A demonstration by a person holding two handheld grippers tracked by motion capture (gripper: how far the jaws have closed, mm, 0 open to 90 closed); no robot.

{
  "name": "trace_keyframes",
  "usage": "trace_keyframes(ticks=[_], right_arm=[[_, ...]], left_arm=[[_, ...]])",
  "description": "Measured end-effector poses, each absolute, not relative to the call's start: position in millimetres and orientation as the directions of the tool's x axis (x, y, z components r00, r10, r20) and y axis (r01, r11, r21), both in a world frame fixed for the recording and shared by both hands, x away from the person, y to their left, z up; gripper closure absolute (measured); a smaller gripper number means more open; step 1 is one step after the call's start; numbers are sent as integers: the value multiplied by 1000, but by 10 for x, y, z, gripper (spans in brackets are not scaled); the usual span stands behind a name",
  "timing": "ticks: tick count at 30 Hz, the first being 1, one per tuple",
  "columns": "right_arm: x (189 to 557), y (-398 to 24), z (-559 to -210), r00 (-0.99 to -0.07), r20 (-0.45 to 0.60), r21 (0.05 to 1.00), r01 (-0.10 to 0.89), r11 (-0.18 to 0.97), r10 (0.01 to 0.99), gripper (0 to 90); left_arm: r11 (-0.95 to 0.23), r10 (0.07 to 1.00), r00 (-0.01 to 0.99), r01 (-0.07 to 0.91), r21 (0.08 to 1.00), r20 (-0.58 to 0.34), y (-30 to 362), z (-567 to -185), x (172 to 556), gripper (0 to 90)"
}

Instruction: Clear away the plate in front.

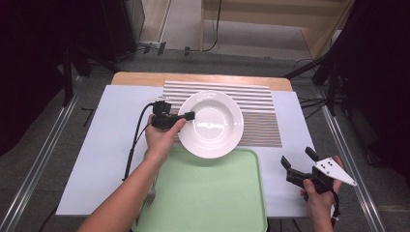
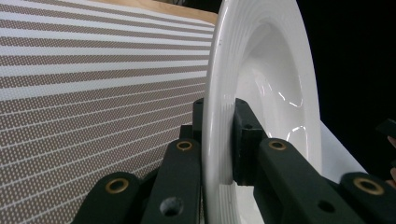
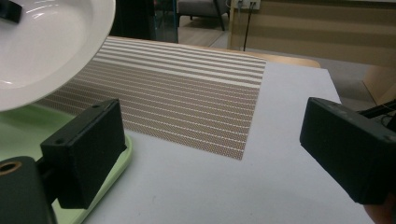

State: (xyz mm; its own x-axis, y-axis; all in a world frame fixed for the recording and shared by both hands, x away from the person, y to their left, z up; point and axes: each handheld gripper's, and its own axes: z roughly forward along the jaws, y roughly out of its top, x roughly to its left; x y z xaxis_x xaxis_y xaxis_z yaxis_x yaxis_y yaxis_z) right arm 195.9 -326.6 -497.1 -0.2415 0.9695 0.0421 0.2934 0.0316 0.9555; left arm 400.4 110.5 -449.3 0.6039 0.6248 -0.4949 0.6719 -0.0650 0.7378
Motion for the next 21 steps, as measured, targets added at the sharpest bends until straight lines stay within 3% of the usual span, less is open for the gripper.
trace_keyframes(ticks=[21], right_arm=[[1962, -3256, -4973, -244, 30, 955, 292, 44, 969, 54]], left_arm=[[-62, 604, 608, 681, 730, -516, 1309, -4555, 3699, 819]])
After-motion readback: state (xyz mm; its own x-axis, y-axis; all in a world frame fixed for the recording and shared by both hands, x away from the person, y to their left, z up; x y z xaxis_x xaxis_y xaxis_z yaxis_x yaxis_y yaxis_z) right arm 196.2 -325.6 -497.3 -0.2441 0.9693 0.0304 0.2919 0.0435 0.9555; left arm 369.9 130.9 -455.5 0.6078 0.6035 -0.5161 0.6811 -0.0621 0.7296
